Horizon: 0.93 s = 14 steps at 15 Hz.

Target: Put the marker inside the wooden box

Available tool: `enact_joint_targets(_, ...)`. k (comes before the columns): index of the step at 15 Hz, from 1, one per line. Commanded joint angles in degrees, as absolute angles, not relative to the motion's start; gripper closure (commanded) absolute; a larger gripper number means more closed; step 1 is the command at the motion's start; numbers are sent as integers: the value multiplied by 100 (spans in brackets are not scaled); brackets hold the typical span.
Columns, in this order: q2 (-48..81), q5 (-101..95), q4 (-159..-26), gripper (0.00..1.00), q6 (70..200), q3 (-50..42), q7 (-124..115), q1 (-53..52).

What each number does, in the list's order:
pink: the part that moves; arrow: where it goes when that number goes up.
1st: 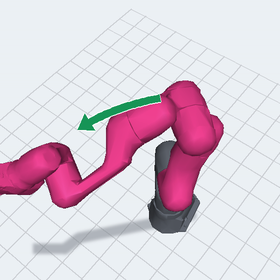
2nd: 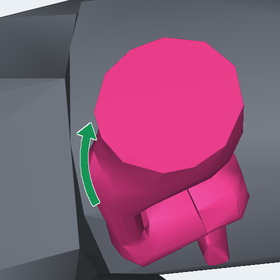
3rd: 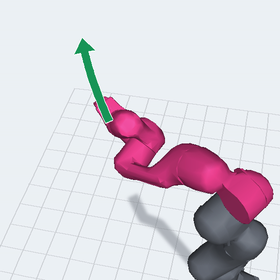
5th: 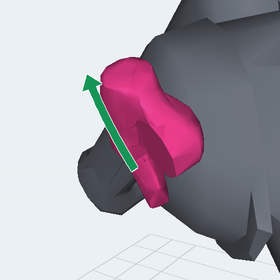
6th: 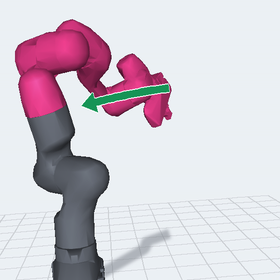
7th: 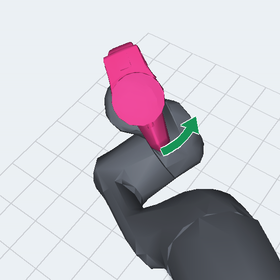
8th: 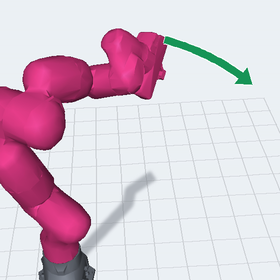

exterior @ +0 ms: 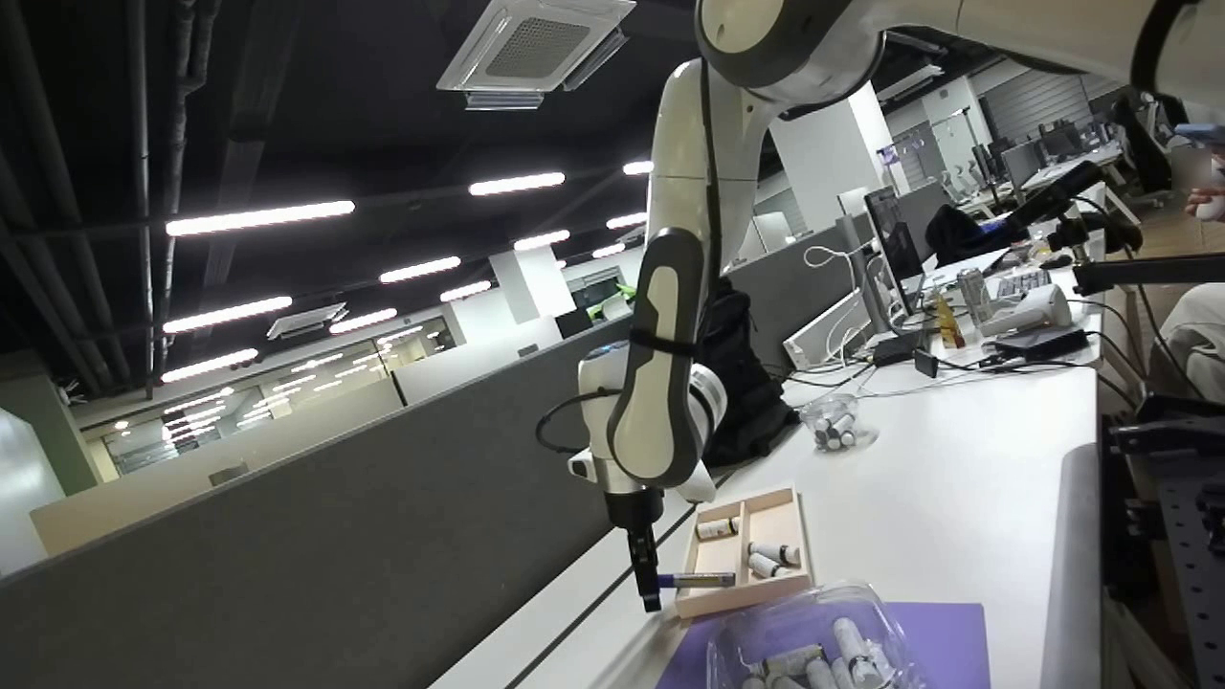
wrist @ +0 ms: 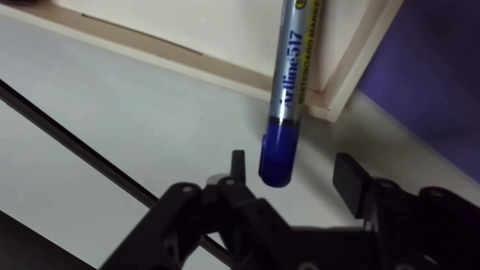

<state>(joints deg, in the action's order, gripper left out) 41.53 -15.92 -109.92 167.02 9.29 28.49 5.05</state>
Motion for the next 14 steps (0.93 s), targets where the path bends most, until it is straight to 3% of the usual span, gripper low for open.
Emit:
enact_joint_targets(1, 3750, -1639, -11394, 7, 16738, 990, 2846, 461)
enact_joint_targets(3, 3524, -1621, -11570, 0, 16657, 1012, 2771, 376)
enact_joint_targets(14, 2188, -1041, -11924, 0, 14084, 614, 1274, -445)
